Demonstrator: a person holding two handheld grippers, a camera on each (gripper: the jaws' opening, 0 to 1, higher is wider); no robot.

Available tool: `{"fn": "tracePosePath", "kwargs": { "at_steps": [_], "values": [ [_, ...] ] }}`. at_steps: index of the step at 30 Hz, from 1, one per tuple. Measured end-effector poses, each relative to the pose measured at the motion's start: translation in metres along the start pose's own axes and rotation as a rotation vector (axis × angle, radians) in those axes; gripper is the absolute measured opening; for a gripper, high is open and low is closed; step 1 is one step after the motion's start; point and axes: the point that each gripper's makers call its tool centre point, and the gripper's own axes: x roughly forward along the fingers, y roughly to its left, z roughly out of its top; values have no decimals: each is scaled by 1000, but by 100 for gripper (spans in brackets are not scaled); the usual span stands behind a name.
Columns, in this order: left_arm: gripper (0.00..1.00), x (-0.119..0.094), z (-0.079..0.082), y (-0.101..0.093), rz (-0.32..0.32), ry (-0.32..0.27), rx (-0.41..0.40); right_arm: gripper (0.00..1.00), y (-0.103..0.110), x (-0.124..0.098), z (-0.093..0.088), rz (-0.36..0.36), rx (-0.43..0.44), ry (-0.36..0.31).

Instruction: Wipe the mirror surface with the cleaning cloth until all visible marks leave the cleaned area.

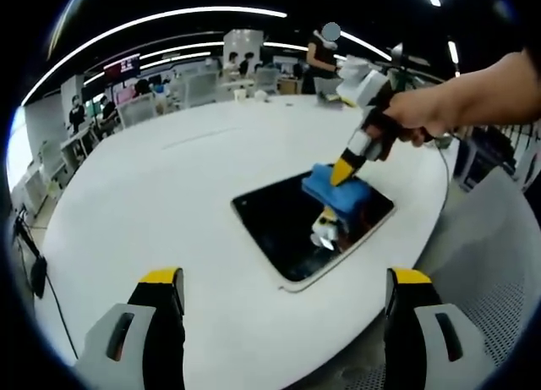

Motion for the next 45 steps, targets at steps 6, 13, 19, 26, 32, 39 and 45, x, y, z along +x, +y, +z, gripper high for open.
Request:
{"fn": "tracePosePath", "kwargs": {
  "at_steps": [6, 13, 19, 26, 32, 39, 45],
  "values": [
    [100, -1, 1, 2, 14, -6, 15, 3, -5, -4, -3, 9, -12, 8],
    [100, -1, 2, 2, 15, -8, 11, 3, -13, -10, -6, -1, -3, 4],
    [100, -2, 2, 3, 18, -15, 4, 3, -21, -16, -9, -7, 7, 4],
    [100, -2, 3, 3, 18, -14, 13, 3, -30, -18, -9, -28, -3, 9],
    [100, -2, 3, 3, 20, -17, 13, 3, -39, -23, -13, -46, 10, 6],
    [100, -2, 3, 4, 21, -17, 8, 3, -43, -24, -14, -58, 28, -6],
    [100, -3, 4, 4, 24, -25, 6, 3, -47, -23, -12, -65, 28, -2]
  ]
}}
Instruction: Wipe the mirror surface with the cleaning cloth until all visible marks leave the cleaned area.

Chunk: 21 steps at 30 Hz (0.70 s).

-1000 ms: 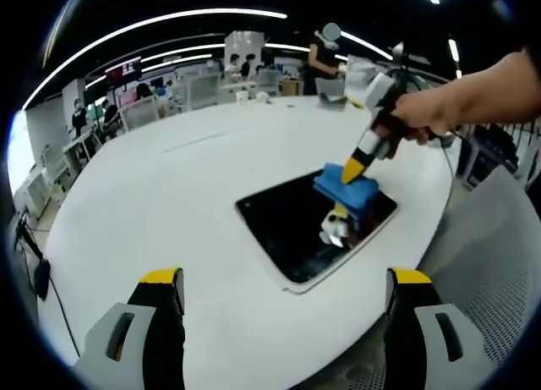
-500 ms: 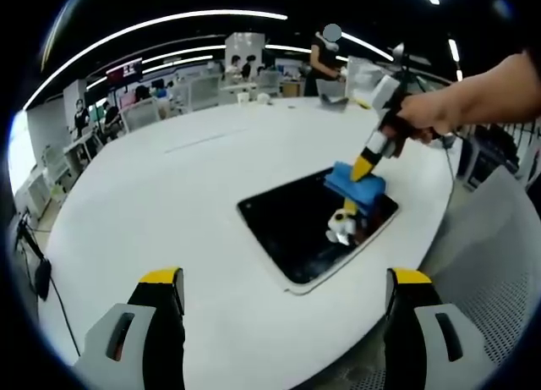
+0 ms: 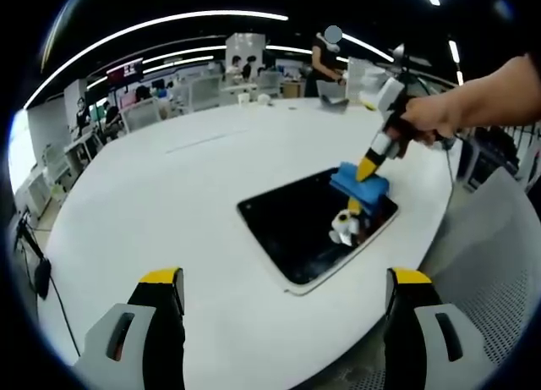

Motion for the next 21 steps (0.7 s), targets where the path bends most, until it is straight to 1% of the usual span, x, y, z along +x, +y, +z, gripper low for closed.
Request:
{"fn": "tracePosePath", "kwargs": {
  "at_steps": [10, 21],
  "values": [
    [100, 0, 0, 1, 7, 0, 4, 3, -4, -5, -5, -31, -3, 11],
    [100, 0, 0, 0, 6, 5, 9, 3, -3, -6, -6, -37, -3, -1]
  ]
}}
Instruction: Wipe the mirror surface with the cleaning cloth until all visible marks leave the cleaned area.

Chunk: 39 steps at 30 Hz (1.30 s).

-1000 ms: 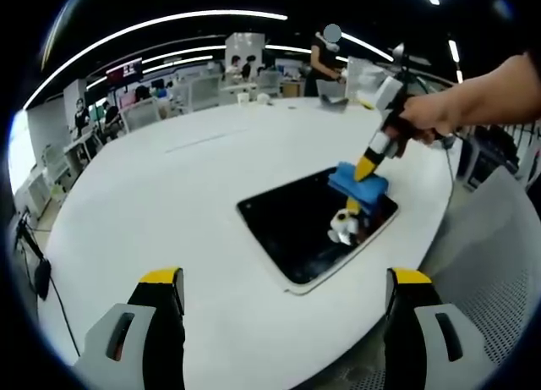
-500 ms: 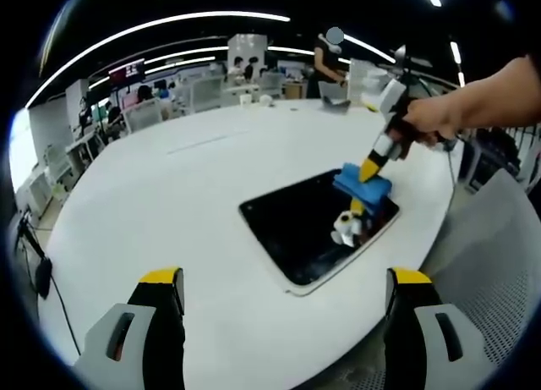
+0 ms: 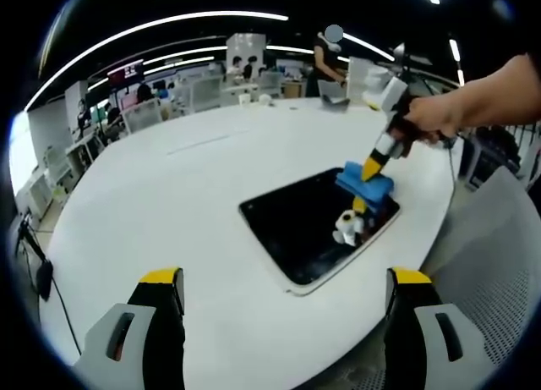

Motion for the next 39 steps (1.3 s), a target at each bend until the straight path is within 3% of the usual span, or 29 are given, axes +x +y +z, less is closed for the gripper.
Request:
{"fn": "tracePosePath", "kwargs": {
  "at_steps": [33, 39],
  "values": [
    [100, 1, 1, -1, -2, -4, -7, 3, 4, -3, -22, -32, -42, -6],
    [100, 1, 1, 0, 1, -4, -2, 3, 8, -6, -33, -30, -34, -2]
  ]
}}
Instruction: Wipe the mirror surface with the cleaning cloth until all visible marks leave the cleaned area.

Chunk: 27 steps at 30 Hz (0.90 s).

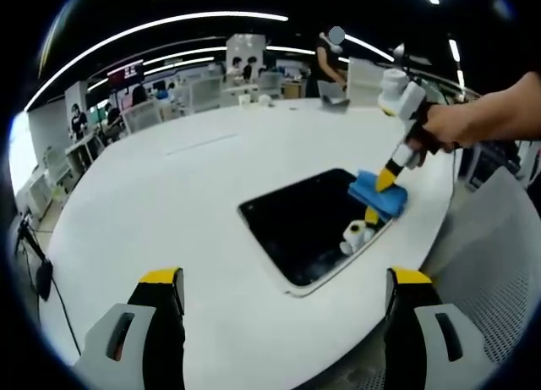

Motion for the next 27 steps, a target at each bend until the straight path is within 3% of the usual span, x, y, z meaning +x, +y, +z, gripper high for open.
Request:
{"fn": "tracePosePath", "kwargs": {
  "at_steps": [14, 27],
  "values": [
    [100, 0, -1, 1, -2, 5, 3, 3, 9, -6, -19, 13, 8, 1],
    [100, 0, -1, -5, -31, -2, -11, 3, 11, -8, -29, 35, 72, -19]
  ]
}}
